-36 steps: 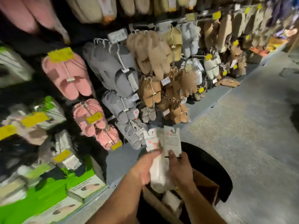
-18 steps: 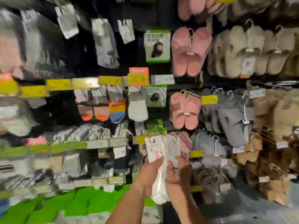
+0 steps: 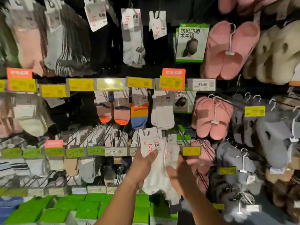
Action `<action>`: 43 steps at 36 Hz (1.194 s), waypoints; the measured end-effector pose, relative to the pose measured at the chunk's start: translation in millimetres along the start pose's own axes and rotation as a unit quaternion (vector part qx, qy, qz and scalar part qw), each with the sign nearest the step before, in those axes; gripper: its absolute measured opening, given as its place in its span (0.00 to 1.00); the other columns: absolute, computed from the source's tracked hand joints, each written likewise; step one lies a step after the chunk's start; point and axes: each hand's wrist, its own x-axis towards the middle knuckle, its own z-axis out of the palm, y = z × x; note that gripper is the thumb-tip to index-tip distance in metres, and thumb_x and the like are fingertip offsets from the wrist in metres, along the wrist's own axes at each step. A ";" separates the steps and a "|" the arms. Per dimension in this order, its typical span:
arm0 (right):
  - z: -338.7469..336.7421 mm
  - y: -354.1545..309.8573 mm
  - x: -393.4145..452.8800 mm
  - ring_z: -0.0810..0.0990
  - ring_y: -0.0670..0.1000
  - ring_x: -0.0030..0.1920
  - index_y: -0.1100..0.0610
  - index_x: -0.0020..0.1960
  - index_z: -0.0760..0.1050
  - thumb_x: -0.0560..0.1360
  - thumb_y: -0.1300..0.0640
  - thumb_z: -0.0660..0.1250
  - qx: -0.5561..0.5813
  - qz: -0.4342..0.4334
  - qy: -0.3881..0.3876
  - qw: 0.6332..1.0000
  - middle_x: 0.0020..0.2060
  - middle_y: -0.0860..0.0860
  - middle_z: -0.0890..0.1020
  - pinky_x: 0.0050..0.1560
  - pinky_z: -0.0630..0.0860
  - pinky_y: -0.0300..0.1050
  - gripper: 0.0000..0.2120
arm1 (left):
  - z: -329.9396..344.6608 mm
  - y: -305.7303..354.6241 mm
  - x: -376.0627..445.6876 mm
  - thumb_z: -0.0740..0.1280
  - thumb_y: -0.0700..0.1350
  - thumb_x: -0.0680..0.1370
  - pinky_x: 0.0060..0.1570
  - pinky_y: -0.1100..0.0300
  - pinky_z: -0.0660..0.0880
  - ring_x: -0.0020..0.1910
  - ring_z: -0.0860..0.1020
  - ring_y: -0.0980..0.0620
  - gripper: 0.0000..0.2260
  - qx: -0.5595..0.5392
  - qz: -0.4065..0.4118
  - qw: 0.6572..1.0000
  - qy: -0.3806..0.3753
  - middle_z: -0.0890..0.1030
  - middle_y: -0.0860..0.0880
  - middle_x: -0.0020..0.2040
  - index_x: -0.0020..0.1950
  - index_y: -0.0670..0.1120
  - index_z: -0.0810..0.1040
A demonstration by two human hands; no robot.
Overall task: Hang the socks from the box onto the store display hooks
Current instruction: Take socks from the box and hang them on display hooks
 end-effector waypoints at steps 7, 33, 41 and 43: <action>-24.0 20.0 44.8 0.81 0.56 0.49 0.54 0.57 0.76 0.74 0.60 0.68 0.106 0.072 0.032 0.991 0.52 0.55 0.83 0.54 0.79 0.52 0.11 | 18.1 11.1 34.2 0.70 0.47 0.80 0.64 0.50 0.75 0.60 0.81 0.53 0.13 0.031 0.032 0.998 0.033 0.85 0.55 0.58 0.64 0.54 0.77; -44.8 -58.9 110.7 0.83 0.54 0.58 0.56 0.69 0.72 0.81 0.63 0.64 0.398 -0.059 -0.064 0.913 0.59 0.53 0.83 0.59 0.79 0.57 0.17 | -10.1 27.5 65.6 0.69 0.50 0.80 0.72 0.43 0.68 0.66 0.78 0.50 0.19 0.019 0.045 0.999 0.004 0.82 0.54 0.64 0.71 0.52 0.75; -49.3 -77.5 128.7 0.82 0.55 0.59 0.52 0.65 0.74 0.81 0.64 0.63 0.409 -0.058 -0.074 0.908 0.59 0.52 0.83 0.61 0.77 0.61 0.15 | -12.9 19.0 70.7 0.71 0.53 0.77 0.72 0.44 0.69 0.66 0.78 0.51 0.23 0.012 0.032 0.999 -0.002 0.82 0.55 0.64 0.72 0.52 0.74; -48.7 -81.1 133.3 0.83 0.56 0.57 0.55 0.67 0.73 0.81 0.65 0.62 0.421 -0.044 -0.072 0.903 0.58 0.54 0.83 0.59 0.78 0.60 0.16 | -13.5 17.6 70.5 0.69 0.50 0.81 0.72 0.46 0.69 0.66 0.78 0.52 0.20 0.015 0.035 0.999 -0.001 0.81 0.54 0.65 0.72 0.51 0.74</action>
